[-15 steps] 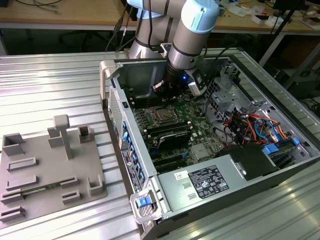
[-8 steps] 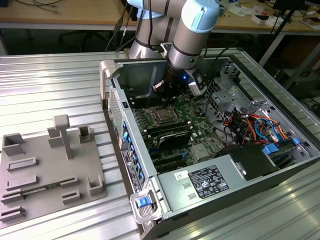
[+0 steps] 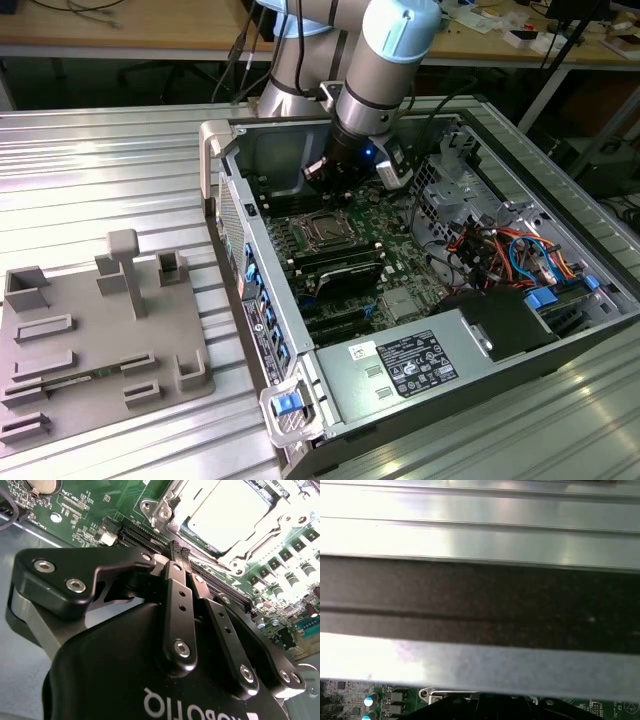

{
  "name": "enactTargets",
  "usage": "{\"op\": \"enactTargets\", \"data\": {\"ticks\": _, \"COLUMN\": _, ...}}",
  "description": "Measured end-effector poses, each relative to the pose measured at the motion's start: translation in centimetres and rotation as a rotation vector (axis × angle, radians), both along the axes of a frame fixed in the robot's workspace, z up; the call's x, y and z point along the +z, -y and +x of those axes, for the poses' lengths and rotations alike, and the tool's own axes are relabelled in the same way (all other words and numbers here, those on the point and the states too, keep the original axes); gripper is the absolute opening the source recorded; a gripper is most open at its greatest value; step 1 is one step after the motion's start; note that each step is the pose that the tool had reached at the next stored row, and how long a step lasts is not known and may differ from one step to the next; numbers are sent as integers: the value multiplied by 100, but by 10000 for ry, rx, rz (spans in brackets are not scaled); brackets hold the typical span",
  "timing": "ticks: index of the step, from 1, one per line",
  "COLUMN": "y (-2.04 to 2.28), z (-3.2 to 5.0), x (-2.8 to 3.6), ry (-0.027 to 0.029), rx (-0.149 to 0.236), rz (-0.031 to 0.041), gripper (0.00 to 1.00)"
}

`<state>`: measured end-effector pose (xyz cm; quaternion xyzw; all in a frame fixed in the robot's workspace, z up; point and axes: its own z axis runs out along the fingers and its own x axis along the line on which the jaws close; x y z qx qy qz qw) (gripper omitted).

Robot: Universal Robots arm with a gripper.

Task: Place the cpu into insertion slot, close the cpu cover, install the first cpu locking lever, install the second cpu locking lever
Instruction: 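Install the first cpu locking lever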

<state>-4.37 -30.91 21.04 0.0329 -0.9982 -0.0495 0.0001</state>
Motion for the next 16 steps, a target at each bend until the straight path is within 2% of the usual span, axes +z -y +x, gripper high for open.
{"op": "enactTargets", "data": {"ticks": 3, "y": 0, "z": -2, "x": -1, "ry": 1, "rx": 16, "rz": 25, "gripper": 11}}
{"op": "enactTargets", "data": {"ticks": 16, "y": 8, "z": 17, "x": -26, "ry": 1, "rx": 19, "rz": 24, "gripper": 11}}
